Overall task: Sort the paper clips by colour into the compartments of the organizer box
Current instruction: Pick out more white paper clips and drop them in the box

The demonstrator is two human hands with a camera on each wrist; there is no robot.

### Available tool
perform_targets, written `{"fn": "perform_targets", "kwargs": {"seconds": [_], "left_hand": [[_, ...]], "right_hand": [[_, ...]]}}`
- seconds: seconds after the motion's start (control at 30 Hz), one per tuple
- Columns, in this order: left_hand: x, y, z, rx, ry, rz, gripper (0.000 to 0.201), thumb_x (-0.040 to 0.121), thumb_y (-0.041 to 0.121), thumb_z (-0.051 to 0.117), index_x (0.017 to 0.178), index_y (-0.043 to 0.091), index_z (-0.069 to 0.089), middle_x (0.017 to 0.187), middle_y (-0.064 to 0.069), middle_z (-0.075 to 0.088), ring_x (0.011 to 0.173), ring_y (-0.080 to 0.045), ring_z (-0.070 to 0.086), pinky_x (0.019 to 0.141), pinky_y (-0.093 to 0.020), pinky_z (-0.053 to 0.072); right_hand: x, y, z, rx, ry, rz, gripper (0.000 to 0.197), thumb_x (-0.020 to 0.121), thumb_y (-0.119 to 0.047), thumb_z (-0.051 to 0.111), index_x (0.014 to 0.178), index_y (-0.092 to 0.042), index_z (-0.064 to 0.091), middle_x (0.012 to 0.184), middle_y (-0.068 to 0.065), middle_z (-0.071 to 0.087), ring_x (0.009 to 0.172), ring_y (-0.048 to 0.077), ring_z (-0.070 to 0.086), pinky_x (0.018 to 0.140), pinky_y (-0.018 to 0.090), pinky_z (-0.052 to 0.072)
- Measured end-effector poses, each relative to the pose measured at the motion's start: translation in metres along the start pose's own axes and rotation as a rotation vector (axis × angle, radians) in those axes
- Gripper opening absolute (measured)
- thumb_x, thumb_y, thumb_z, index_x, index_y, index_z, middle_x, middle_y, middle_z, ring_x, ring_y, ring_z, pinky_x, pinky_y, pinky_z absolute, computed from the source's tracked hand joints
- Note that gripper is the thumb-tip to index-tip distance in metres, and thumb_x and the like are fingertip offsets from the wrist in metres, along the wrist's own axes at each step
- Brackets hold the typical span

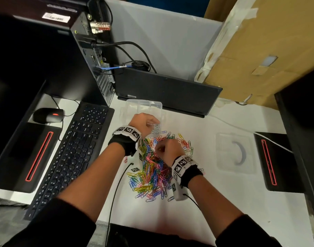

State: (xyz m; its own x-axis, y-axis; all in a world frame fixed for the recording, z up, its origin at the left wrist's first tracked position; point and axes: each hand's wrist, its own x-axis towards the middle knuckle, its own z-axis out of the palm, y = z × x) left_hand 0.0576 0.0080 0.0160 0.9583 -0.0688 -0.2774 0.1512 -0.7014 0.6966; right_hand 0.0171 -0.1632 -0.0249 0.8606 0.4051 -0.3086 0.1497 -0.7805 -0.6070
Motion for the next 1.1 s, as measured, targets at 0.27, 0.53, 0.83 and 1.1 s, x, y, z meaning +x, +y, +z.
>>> {"fn": "perform_targets", "kwargs": {"seconds": [0.27, 0.53, 0.83, 1.1], "left_hand": [[-0.035, -0.036, -0.002, -0.189, 0.292, -0.004, 0.012, 0.088, 0.021, 0.066, 0.092, 0.028, 0.073, 0.075, 0.003, 0.065, 0.064, -0.011, 0.058, 0.061, -0.017, 0.048], [-0.081, -0.074, 0.02, -0.135, 0.353, -0.087, 0.009, 0.081, 0.014, 0.073, 0.086, 0.021, 0.077, 0.078, 0.009, 0.07, 0.064, -0.009, 0.064, 0.063, -0.02, 0.054], [-0.081, -0.065, 0.038, 0.152, 0.248, 0.067, 0.038, 0.081, -0.002, 0.062, 0.116, 0.012, 0.07, 0.113, -0.007, 0.069, 0.097, -0.026, 0.064, 0.089, -0.031, 0.051], [-0.078, -0.063, 0.054, 0.293, 0.26, 0.034, 0.05, 0.081, -0.002, 0.056, 0.122, 0.026, 0.066, 0.092, -0.008, 0.05, 0.081, -0.026, 0.05, 0.062, -0.039, 0.054]], "right_hand": [[0.021, -0.019, 0.017, 0.231, 0.18, 0.192, 0.014, 0.084, -0.03, 0.072, 0.092, -0.021, 0.079, 0.082, -0.006, 0.074, 0.074, 0.008, 0.066, 0.076, 0.022, 0.055], [0.022, -0.029, 0.025, 0.247, 0.256, 0.204, 0.016, 0.082, -0.031, 0.075, 0.091, -0.019, 0.08, 0.086, -0.006, 0.077, 0.073, 0.005, 0.069, 0.076, 0.023, 0.058], [0.014, -0.023, 0.031, 0.291, 0.361, 0.283, 0.011, 0.076, -0.027, 0.081, 0.084, -0.022, 0.077, 0.068, -0.01, 0.067, 0.064, 0.004, 0.063, 0.066, 0.025, 0.058], [0.012, -0.019, 0.032, 0.182, 0.36, 0.184, 0.013, 0.083, -0.024, 0.075, 0.096, -0.024, 0.079, 0.072, -0.01, 0.07, 0.06, 0.003, 0.058, 0.067, 0.022, 0.056]]}}
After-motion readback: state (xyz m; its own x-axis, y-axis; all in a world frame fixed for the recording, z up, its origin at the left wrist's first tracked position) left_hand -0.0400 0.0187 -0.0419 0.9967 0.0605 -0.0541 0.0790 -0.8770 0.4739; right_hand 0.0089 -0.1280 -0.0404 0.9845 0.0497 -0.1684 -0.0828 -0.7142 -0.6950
